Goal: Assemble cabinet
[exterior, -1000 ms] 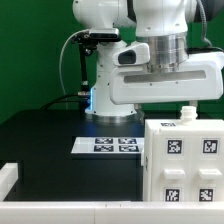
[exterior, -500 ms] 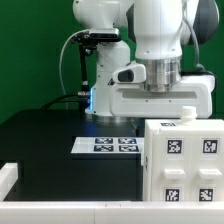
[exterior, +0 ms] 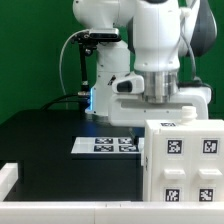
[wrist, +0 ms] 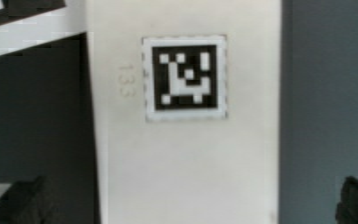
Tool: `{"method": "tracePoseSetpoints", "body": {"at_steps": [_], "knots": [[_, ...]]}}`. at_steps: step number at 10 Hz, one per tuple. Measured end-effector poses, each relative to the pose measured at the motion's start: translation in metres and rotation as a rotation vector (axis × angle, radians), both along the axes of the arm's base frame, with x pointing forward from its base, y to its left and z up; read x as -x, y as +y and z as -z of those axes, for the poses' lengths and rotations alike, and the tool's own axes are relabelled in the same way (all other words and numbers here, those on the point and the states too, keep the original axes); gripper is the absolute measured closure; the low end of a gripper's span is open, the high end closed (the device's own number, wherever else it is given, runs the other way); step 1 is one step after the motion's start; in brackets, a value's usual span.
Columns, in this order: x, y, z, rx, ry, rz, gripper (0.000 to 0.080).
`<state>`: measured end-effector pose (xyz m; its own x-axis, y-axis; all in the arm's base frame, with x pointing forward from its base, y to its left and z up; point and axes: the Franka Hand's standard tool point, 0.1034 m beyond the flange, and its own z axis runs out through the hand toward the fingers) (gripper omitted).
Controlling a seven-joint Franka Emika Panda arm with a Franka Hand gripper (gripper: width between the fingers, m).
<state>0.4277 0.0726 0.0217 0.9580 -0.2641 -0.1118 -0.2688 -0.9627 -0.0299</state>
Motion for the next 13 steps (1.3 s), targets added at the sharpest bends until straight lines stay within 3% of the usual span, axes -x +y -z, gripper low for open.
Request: {"method": "tracePoseSetpoints", "body": {"at_steps": [2,5,7,8,10,13], "knots": [[0.011,0.009,0.013,0.006,0.008,-0.014,0.0003],[0.015,0.009,0.016,0.008,0.018,-0.014,0.0003],[0.015,0.009,0.016,0.008,0.018,-0.015,0.0249],[0.014,0.009,0.014,0.007,0.020,-0.018,0.0249],[-0.001,0.012,-0.007,-0.007,0.028,-0.027,0.0245],[-0.028,0.006,-0.053,-0.040,0.053,-0.046,0.0245]]}}
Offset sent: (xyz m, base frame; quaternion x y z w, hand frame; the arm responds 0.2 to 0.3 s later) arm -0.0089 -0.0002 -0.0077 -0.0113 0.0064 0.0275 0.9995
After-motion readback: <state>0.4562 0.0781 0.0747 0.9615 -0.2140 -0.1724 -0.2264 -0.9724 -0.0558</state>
